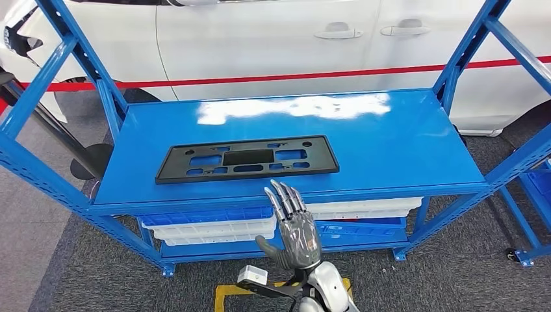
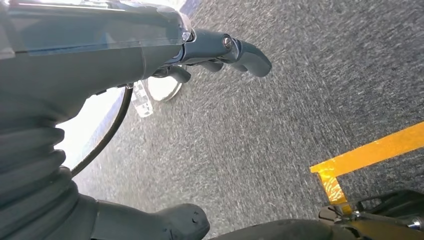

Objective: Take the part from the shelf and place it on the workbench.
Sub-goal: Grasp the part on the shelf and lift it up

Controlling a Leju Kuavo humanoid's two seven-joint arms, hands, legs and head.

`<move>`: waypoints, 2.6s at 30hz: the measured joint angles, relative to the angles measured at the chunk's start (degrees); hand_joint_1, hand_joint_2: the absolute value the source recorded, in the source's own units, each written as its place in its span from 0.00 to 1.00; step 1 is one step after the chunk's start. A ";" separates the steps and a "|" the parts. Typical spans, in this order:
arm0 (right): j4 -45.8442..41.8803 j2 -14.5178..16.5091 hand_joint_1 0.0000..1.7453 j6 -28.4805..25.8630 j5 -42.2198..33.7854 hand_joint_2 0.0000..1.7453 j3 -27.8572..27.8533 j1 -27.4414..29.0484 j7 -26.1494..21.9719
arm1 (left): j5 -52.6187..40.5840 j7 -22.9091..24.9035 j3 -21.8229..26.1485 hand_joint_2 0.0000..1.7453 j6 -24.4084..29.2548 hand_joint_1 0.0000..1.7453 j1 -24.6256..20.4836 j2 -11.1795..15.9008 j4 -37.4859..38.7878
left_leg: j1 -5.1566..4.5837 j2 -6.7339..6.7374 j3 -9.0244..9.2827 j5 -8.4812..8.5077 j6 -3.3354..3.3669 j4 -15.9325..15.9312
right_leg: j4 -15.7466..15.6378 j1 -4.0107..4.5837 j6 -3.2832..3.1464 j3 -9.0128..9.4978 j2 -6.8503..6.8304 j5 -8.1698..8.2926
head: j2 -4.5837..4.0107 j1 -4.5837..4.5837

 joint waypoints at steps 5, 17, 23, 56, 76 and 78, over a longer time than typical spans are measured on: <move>6.67 1.27 0.00 0.01 -1.66 1.00 0.82 -7.64 2.32 | -1.50 -0.07 -1.34 1.00 -0.78 0.00 -0.21 0.14 0.00 | -0.02 0.00 0.04 0.00 0.00 0.02 | 0.00 -0.04 0.03 0.03 0.01 0.02 | 0.00 0.00; 14.18 2.41 0.00 -0.01 -5.09 1.00 1.93 -14.69 2.23 | -1.73 0.40 -2.04 1.00 -0.86 0.00 -0.31 0.31 0.00 | -0.03 -0.01 -0.01 -0.02 -0.01 0.02 | -0.06 -0.05 0.06 0.04 0.00 -0.01 | 0.01 0.00; 15.26 2.78 0.00 -0.03 -5.78 1.00 1.91 -14.90 1.14 | -2.02 0.49 -2.09 1.00 -0.91 0.00 -0.31 0.41 0.00 | -0.03 -0.01 -0.01 -0.03 -0.01 0.02 | -0.09 -0.06 0.06 0.04 0.00 -0.01 | 0.01 0.00; 33.42 7.87 0.00 0.96 -9.39 1.00 3.12 -27.53 1.97 | -2.01 0.65 -2.00 1.00 -1.27 0.00 -0.29 0.79 0.00 | -0.04 -0.01 -0.03 -0.02 -0.02 0.02 | -0.10 -0.05 0.06 0.04 0.00 -0.01 | 0.01 0.00; 46.11 9.03 0.00 22.15 -24.41 1.00 -0.23 -34.93 7.88 | -2.16 0.13 -1.46 1.00 -1.41 0.00 -0.28 1.05 0.00 | -0.04 -0.01 0.07 -0.02 -0.02 0.03 | -0.11 -0.04 0.06 0.12 0.01 0.00 | 0.01 0.00; 46.82 9.11 0.00 23.49 -25.82 1.00 -1.06 -35.50 8.03 | -2.13 0.12 -1.26 1.00 -1.41 0.00 -0.29 1.07 0.00 | -0.04 -0.01 0.15 -0.02 -0.02 0.03 | -0.11 -0.04 0.06 0.16 0.01 -0.01 | 0.01 0.00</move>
